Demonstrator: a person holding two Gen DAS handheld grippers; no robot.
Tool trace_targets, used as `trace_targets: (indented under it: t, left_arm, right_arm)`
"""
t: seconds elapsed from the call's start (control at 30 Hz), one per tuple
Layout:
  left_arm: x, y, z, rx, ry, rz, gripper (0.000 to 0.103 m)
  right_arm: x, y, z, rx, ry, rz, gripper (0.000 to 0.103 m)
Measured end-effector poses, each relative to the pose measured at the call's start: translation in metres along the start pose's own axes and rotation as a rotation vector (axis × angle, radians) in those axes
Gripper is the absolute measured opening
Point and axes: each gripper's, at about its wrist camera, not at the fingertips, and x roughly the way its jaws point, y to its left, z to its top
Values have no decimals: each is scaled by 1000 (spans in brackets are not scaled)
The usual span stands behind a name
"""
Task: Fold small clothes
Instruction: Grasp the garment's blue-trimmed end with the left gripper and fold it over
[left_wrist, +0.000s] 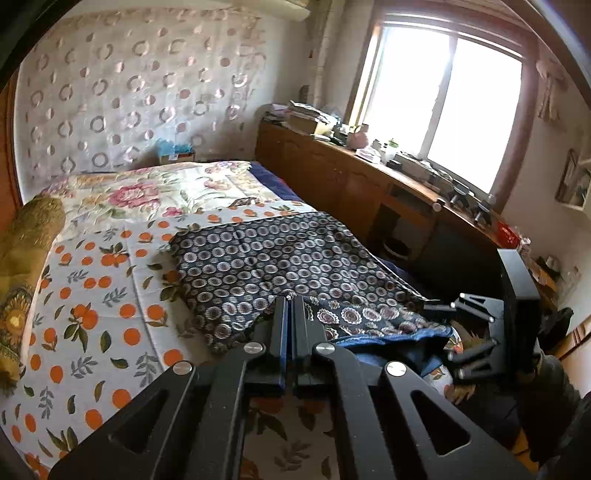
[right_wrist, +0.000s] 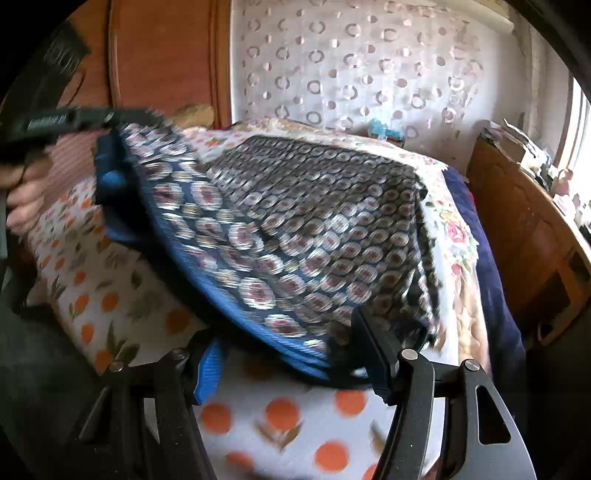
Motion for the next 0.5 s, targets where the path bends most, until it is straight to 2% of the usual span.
trace_targets:
  t: [0.03,0.07,0.1,0.17,0.27,0.5]
  left_arm:
    - [0,3,0,-1,-1,5,2]
    - [1,7,1,0,-1,14,2]
    - [2,9,1,0,-1,19,2]
    - [7,15,3,-5,0,27,2]
    - [13,21,8,-11,2,34,2]
    - [25,34,30,-4,-4,81,2]
  right_arm:
    - [2,-6,4,17,-13,-5,64]
    - [4,-10,8,31,-27,5,54]
    - [6,-14,11,43,-39,22,49]
    - [10,-20,18,62,-57,36,26]
    - [14,-26,29,58,-87,41,12]
    - [20,-41,62,50,-159,43,8]
